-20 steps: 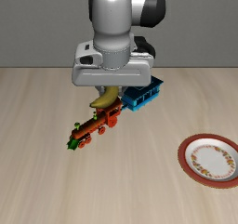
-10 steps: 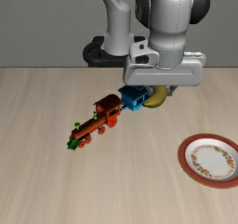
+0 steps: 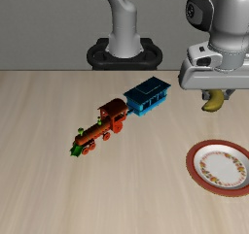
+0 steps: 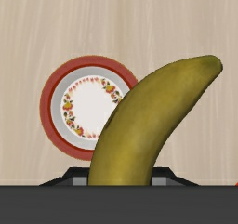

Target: Pick up the banana and put it on the plate

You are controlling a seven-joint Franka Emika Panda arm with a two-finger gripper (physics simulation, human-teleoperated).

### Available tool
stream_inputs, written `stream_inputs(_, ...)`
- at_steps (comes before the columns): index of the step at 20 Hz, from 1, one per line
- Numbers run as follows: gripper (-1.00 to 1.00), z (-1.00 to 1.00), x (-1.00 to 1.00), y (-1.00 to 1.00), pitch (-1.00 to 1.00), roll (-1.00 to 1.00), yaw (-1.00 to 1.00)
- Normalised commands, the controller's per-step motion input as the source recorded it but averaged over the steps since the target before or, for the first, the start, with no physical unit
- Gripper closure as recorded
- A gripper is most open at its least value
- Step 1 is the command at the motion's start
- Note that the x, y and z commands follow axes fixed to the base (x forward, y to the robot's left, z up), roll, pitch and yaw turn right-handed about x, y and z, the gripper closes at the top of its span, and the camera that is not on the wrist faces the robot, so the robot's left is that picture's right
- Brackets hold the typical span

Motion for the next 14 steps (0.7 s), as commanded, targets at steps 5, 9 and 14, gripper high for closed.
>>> stream_inputs(5, 1.0, 0.0, 0.4, 0.6, 0.0, 0.0, 0.0)
stream_inputs(9, 1.0, -0.25, 0.25, 0.5, 0.0, 0.0, 0.0)
stream_inputs(14, 1.0, -1.0, 0.0, 0.0, 0.0, 0.0, 0.0)
